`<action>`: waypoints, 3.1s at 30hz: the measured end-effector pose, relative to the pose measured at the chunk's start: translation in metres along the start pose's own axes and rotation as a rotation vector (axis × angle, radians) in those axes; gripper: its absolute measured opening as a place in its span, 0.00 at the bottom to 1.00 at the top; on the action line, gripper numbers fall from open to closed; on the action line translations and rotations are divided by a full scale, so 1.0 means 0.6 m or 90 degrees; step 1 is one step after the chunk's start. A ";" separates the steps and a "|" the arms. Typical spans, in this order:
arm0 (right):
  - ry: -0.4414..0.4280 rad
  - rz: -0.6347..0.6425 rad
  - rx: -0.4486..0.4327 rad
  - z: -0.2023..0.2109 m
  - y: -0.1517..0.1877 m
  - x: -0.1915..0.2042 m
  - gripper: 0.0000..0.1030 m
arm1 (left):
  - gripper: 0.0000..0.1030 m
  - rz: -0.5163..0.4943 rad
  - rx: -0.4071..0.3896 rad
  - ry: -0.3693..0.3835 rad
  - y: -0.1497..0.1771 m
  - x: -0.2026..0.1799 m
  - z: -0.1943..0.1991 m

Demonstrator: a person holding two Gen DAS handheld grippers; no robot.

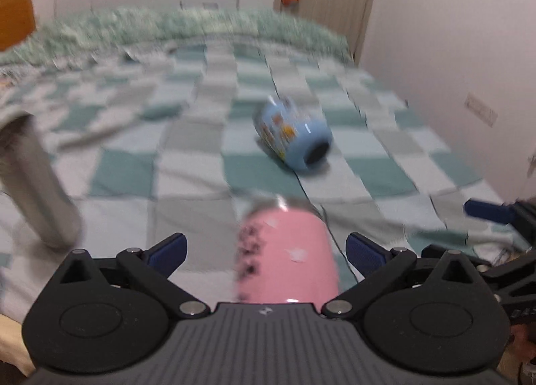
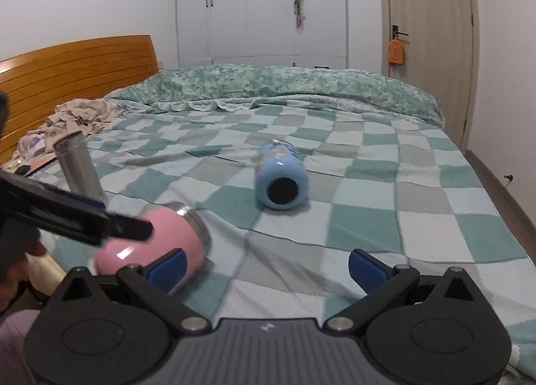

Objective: Flip cup upright
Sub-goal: 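Grasp the pink cup with the right gripper while the left gripper releases it, then rotate the pink cup with the right gripper until its opening faces up, then lower the upright pink cup beside the steel tumbler and open the right gripper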

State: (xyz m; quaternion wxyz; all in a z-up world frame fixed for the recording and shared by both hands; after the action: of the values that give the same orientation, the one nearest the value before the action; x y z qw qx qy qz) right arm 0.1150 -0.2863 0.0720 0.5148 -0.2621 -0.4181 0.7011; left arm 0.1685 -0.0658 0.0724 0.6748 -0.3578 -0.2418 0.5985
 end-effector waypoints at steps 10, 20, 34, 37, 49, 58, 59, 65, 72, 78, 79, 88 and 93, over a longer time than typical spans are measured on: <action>-0.072 -0.055 0.112 -0.110 -0.034 0.111 1.00 | 1.00 0.042 -0.011 -0.098 0.034 0.166 0.042; -0.060 -0.219 0.232 -0.226 -0.022 0.119 0.96 | 1.00 0.049 -0.035 -0.095 0.065 0.253 0.042; -0.083 -0.169 0.107 -0.204 -0.022 0.164 0.85 | 1.00 0.082 -0.060 -0.081 0.079 0.292 0.054; -0.101 -0.103 0.052 -0.197 -0.043 0.201 0.84 | 1.00 0.088 -0.071 -0.083 0.080 0.297 0.064; -0.091 0.059 -0.069 -0.280 -0.125 0.313 0.82 | 1.00 0.101 -0.113 -0.120 0.077 0.331 0.083; -0.070 0.110 -0.043 -0.362 -0.099 0.348 0.82 | 1.00 0.092 -0.137 -0.145 0.085 0.348 0.081; -0.069 0.110 -0.041 -0.362 -0.098 0.348 0.82 | 1.00 0.091 -0.137 -0.145 0.085 0.349 0.081; -0.063 0.109 -0.035 -0.347 -0.100 0.342 0.85 | 1.00 0.080 -0.157 -0.150 0.086 0.331 0.093; -0.046 0.105 -0.142 -0.215 -0.083 0.308 1.00 | 1.00 0.056 -0.224 -0.129 0.088 0.279 0.131; -0.010 0.106 -0.219 -0.079 -0.019 0.262 1.00 | 1.00 0.037 -0.290 -0.089 0.116 0.210 0.157; -0.004 0.104 -0.222 -0.062 -0.006 0.255 1.00 | 1.00 0.035 -0.304 -0.083 0.124 0.199 0.160; 0.085 0.099 -0.284 0.053 0.131 0.196 1.00 | 1.00 0.026 -0.373 -0.082 0.207 0.119 0.149; 0.114 0.106 -0.303 0.073 0.172 0.185 1.00 | 1.00 0.003 -0.391 -0.103 0.231 0.097 0.135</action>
State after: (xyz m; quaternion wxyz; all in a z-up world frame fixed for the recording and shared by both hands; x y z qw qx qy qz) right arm -0.0086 -0.2083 0.0130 0.4142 -0.4704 -0.5009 0.5968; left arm 0.0289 0.0109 0.0102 0.5124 -0.4967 -0.4629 0.5258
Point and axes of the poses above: each gripper's, at about its wrist camera, not at the fingertips, and z roughly against the way its jaws point, x to its left, y to its underside, the point moved 2 cm from there along -z, roughly the way its jaws point
